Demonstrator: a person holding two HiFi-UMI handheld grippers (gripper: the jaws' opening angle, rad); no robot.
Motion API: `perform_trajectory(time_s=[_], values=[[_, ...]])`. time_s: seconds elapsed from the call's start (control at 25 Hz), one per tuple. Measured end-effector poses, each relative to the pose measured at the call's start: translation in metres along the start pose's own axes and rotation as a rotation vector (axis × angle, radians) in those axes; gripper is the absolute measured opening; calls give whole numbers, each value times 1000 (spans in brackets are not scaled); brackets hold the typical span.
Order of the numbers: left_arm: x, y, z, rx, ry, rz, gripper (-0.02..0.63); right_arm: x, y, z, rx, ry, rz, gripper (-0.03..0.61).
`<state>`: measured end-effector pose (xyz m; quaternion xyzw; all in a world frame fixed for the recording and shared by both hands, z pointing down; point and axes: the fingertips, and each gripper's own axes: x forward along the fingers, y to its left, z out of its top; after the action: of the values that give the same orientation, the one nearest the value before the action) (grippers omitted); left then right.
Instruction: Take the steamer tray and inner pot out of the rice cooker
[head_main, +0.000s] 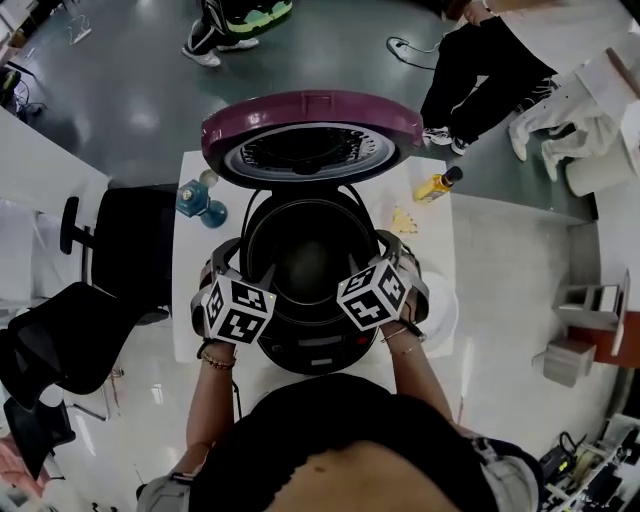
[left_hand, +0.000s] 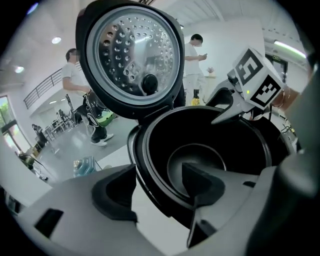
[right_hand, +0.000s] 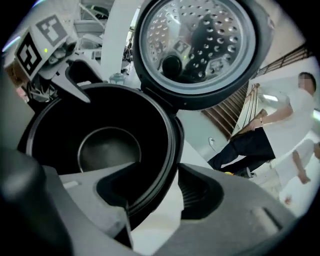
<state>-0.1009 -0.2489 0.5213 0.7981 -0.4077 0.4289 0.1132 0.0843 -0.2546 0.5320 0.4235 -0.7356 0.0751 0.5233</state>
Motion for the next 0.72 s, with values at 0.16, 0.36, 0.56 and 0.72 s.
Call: perform_trajectory(time_s=[0.16,0.36,0.56,0.72], values=[[3,5,1,24,47,36,260,3,0,-1,-74,43,-22,229],[-2,11,5,-76,69,-6,199,-8,-4,7,-17,-21,-28,197],[-4,15,5,-44,101,13,156,-25,-11,25,52,-147,-45,113],[-13,14,10,-94,68,19,117,-36,-16,32,128,-234,-32,95]])
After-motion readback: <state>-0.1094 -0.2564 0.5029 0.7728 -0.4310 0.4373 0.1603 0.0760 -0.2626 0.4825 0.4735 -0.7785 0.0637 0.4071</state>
